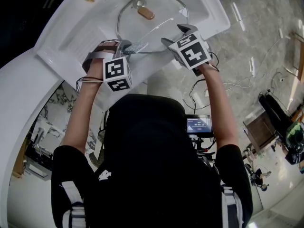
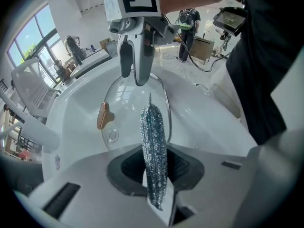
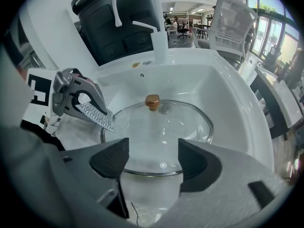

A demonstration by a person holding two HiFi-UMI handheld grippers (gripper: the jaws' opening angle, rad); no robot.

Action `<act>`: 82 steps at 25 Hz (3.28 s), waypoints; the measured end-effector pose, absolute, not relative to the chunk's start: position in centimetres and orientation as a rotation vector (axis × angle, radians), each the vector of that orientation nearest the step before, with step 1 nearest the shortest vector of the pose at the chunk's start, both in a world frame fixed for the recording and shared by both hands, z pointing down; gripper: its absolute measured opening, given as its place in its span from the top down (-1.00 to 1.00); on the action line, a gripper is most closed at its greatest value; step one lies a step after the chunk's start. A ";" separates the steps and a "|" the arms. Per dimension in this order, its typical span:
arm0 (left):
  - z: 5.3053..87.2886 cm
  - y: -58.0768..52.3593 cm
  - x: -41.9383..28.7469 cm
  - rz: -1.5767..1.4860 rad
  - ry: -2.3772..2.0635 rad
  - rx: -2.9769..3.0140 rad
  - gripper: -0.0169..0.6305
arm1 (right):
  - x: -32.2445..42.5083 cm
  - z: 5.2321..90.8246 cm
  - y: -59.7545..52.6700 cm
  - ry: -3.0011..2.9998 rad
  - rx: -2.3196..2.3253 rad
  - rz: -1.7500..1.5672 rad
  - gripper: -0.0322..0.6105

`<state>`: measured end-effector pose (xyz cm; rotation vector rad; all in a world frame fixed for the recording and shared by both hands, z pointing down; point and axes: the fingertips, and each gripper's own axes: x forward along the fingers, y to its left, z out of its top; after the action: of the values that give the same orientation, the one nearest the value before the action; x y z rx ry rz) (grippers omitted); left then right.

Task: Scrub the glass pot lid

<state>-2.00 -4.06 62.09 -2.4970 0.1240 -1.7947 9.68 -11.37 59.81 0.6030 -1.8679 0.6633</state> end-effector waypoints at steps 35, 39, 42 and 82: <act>64.5 -10.5 -3.2 -1.848 0.215 -2.449 0.73 | 9.7 59.8 -11.4 -1.859 0.605 0.669 -0.07; 64.7 -11.2 -2.9 -1.851 0.231 -2.437 0.73 | 9.8 59.7 -11.4 -1.856 0.604 0.671 -0.07; 65.1 -11.9 -3.0 -1.863 0.252 -2.421 0.73 | 9.8 59.8 -11.3 -1.856 0.606 0.672 -0.07; 62.8 -6.6 -2.3 -1.874 0.250 -2.471 0.72 | 10.0 59.4 -11.5 -1.860 0.616 0.665 -0.06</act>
<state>-2.27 -6.56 62.77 -2.4713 0.2504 -1.8744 10.01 -11.45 59.44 0.6158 -1.8595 0.6651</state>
